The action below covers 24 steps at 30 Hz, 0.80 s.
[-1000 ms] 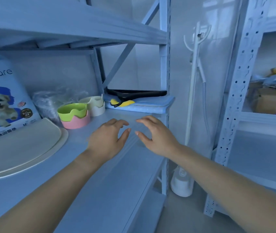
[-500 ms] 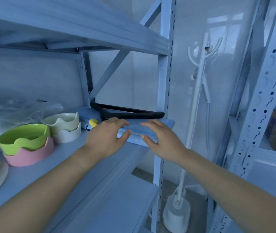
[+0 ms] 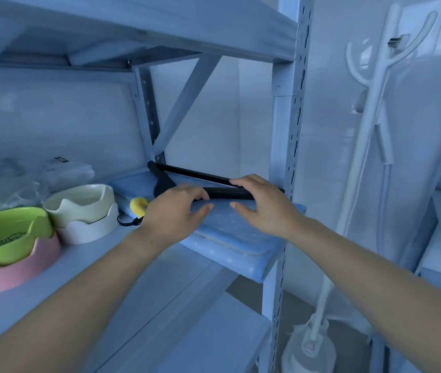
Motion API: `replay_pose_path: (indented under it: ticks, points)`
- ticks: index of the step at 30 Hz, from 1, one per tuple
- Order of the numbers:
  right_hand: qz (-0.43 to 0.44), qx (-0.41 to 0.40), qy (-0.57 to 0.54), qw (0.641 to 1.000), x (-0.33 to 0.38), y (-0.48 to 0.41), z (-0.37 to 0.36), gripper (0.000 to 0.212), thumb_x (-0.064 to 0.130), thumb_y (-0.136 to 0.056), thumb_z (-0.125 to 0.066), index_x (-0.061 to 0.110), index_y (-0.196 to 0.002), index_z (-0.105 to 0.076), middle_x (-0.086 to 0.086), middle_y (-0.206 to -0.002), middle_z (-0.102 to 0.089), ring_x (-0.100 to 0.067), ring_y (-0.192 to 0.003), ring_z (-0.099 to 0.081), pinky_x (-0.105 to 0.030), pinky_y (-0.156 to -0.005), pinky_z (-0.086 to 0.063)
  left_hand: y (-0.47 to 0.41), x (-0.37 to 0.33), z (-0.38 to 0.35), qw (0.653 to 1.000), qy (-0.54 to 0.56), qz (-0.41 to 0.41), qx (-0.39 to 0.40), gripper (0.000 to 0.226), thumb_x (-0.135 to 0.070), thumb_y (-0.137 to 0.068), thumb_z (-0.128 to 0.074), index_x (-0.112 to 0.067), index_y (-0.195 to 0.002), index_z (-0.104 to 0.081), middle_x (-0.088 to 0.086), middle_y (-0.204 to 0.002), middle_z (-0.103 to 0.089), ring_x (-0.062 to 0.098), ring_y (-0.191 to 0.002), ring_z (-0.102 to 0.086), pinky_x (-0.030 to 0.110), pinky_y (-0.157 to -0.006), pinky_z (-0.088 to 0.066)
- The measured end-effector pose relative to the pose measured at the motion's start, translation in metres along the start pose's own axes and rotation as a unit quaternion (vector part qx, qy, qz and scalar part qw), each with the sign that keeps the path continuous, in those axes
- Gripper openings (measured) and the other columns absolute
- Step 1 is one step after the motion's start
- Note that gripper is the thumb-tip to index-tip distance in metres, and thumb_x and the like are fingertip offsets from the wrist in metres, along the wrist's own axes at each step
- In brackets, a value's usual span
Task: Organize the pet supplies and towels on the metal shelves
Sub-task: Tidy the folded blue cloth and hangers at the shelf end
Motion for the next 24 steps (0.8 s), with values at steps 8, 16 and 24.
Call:
replay_pose_path:
  ticks: [8, 16, 24]
  points:
    - [0.051, 0.103, 0.043, 0.992, -0.057, -0.04, -0.006, 0.053, 0.038, -0.092, -0.053, 0.023, -0.14, -0.039, 0.005, -0.138, -0.046, -0.016, -0.121, -0.048, -0.031, -0.091, -0.045, -0.031, 0.001, -0.031, 0.996, -0.058, 0.074, -0.001, 0.037, -0.036, -0.088, -0.059, -0.026, -0.122, -0.055, -0.011, -0.123, -0.051, 0.011, -0.114, -0.049, 0.03, -0.085, -0.049]
    - [0.136, 0.13, 0.035, 0.982, -0.079, -0.06, -0.014, 0.041, 0.036, -0.094, -0.05, 0.012, -0.127, -0.052, -0.005, -0.123, -0.058, -0.023, -0.113, -0.051, -0.037, -0.087, -0.047, -0.063, -0.012, -0.058, 0.973, -0.146, 0.154, 0.09, 0.038, -0.029, -0.093, -0.05, -0.035, -0.13, -0.049, -0.01, -0.128, -0.054, 0.014, -0.123, -0.044, 0.035, -0.097, -0.042]
    - [0.169, 0.113, -0.007, 0.979, -0.093, -0.059, -0.021, 0.034, 0.038, -0.095, -0.046, 0.009, -0.1, -0.064, -0.005, -0.088, -0.063, -0.021, -0.096, -0.049, -0.033, -0.074, -0.046, -0.047, -0.04, -0.058, 0.961, -0.166, 0.211, 0.061, 0.044, -0.029, -0.094, -0.049, -0.033, -0.137, -0.041, -0.009, -0.137, -0.041, 0.012, -0.123, -0.042, 0.032, -0.087, -0.047]
Point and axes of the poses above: each hand's wrist, its own y-axis away from the middle knuckle, its own z-axis out of the back of the hand, x = y × z, the point moved 3 cm from there along -y, towards the middle knuckle
